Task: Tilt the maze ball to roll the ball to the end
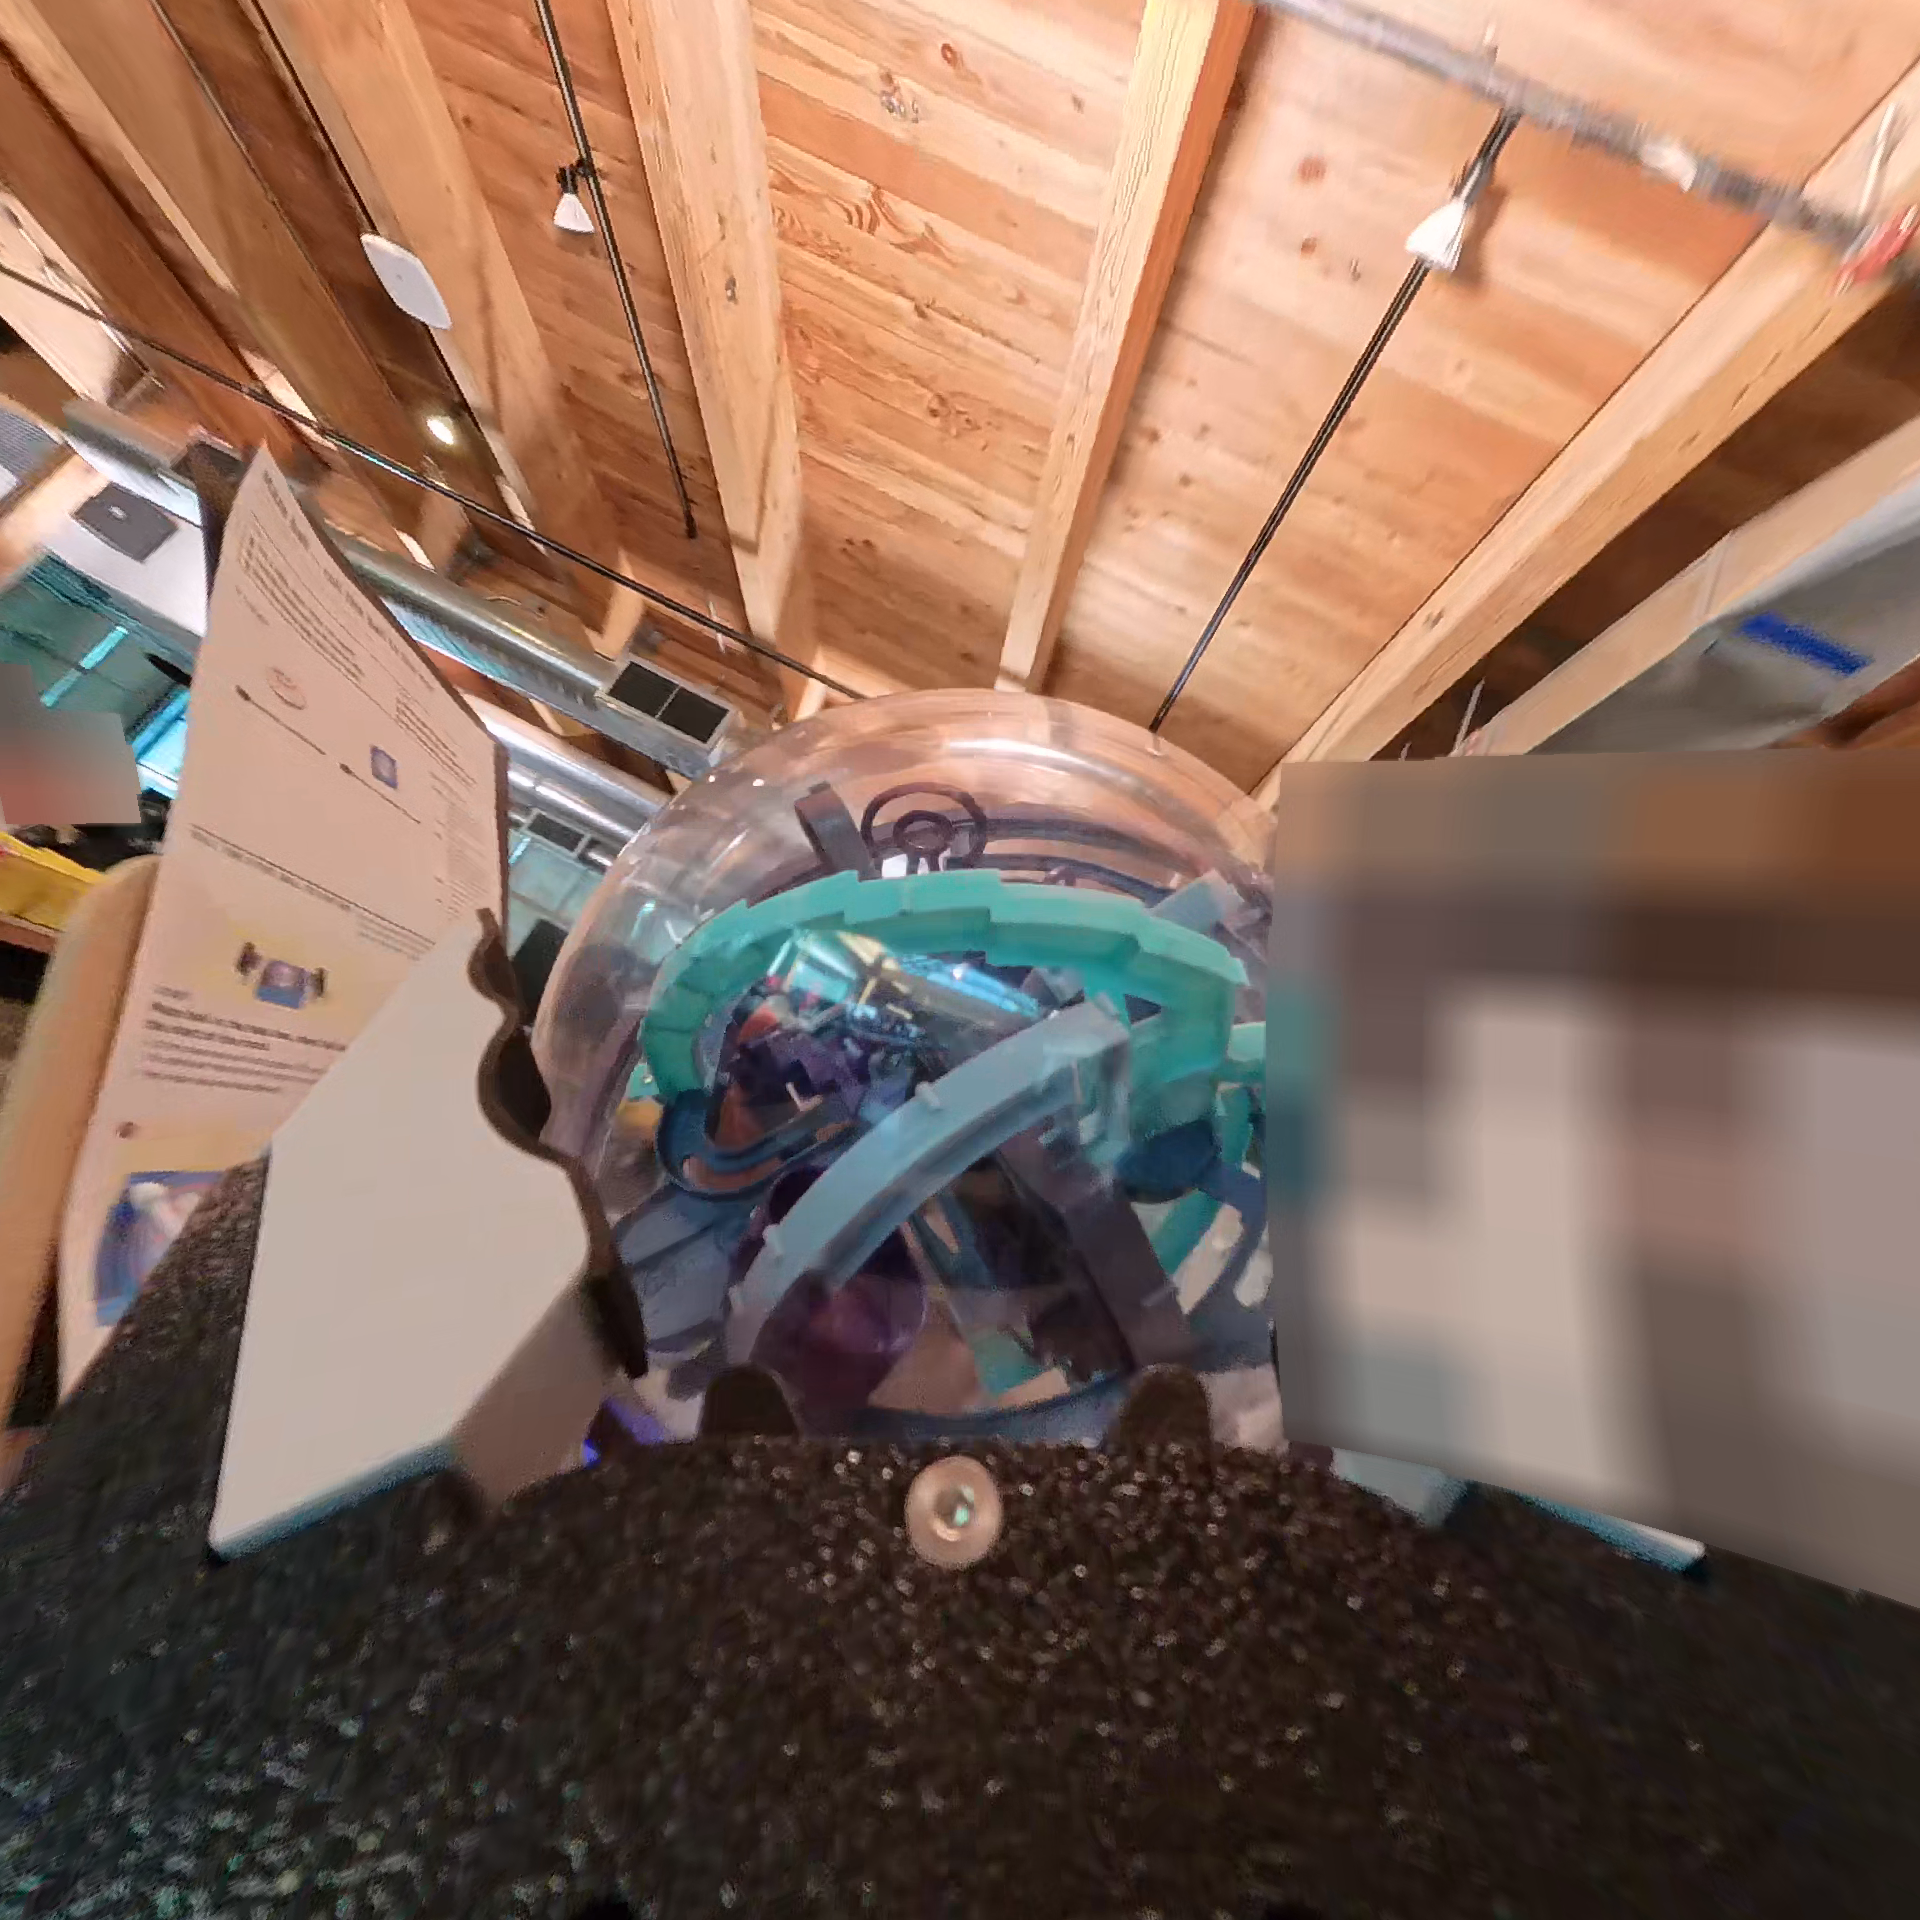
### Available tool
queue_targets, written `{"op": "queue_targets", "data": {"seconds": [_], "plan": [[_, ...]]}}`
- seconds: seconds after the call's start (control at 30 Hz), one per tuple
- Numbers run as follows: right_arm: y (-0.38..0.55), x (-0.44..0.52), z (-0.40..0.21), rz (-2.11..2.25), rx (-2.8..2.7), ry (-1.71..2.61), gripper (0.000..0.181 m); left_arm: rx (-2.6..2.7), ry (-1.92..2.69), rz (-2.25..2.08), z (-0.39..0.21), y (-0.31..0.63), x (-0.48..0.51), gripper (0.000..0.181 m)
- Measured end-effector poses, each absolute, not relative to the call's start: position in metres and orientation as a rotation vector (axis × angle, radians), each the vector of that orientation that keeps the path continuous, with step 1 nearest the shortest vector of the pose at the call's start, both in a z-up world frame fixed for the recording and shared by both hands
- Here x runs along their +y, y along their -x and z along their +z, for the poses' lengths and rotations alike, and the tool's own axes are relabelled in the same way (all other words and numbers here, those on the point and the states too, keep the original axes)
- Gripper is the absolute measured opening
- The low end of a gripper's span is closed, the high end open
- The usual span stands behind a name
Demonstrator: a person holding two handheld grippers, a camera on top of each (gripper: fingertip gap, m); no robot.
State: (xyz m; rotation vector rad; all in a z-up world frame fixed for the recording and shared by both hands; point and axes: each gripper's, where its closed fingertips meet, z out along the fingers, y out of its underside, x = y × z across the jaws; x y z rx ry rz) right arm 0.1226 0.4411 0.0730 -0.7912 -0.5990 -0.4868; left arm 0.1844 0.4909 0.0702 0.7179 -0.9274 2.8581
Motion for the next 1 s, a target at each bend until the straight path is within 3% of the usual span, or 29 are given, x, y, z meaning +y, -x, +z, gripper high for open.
{"op": "queue_targets", "data": {"seconds": [0.03, 0.27, 1.0], "plan": [[-0.123, 0.437, 0.075, -0.47, -0.59, 0.774, 0.133, -0.882, -0.721, 2.84, 0.069, -0.188, 0.491, 0.155], [-0.129, 0.438, 0.075, -0.552, -0.595, 0.772, 0.137, -0.647, -0.709, 2.735, 0.068, -0.2, 0.488, 0.157], [-0.097, 0.414, 0.087, -0.46, -0.65, 0.648, 0.121, -0.662, -0.513, 2.75, 0.084, -0.173, 0.488, 0.157]]}}
